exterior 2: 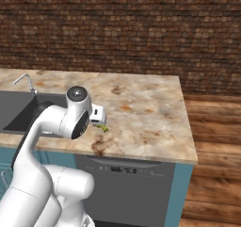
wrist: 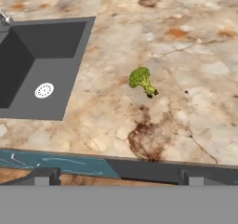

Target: Place the beer on the top shelf of the fridge to keep it out of children's reach, and place the broccoli and tomato on lower shelves for easy access.

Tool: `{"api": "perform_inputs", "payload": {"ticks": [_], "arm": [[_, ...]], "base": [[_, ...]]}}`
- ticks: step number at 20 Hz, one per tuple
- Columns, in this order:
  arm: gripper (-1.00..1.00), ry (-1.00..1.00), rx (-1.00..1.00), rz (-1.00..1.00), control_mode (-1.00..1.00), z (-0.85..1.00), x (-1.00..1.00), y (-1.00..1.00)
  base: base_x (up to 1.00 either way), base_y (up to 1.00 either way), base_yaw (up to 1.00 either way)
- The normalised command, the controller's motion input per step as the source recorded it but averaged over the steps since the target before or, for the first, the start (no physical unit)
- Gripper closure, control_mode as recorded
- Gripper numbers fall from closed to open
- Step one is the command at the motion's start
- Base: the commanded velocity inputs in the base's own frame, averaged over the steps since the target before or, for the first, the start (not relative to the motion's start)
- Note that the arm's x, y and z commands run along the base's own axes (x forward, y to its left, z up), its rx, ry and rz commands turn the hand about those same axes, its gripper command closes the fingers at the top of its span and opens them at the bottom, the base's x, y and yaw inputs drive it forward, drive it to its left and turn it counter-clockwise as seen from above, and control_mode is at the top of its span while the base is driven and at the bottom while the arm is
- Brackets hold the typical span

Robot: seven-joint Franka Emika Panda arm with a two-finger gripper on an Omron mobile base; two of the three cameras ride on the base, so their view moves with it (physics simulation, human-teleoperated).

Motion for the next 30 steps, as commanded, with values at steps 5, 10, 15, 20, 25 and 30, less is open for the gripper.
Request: {"api": "perform_inputs", "payload": {"ticks": [5, 10, 15, 20, 25, 30], "arm": [[-1.0, 0.07, 0.0, 0.0, -1.0, -0.33, 0.47, 0.23], [-1.0, 0.1, 0.0, 0.0, -1.0, -0.3, 0.47, 0.01], [-1.0, 0.17, 0.0, 0.0, -1.0, -0.1, 0.38, 0.0], [-1.0, 0.14, 0.0, 0.0, -1.0, -0.09, 0.35, 0.0], [-1.0, 0.12, 0.0, 0.0, -1.0, -0.22, 0.23, -0.01], [-1.0, 0.11, 0.0, 0.0, -1.0, -0.28, 0.15, -0.05]], "base": [[0.0, 0.0, 0.0], [0.0, 0.0, 0.0], [0.0, 0.0, 0.0], [0.0, 0.0, 0.0], [0.0, 0.0, 0.0], [0.0, 0.0, 0.0]]}}
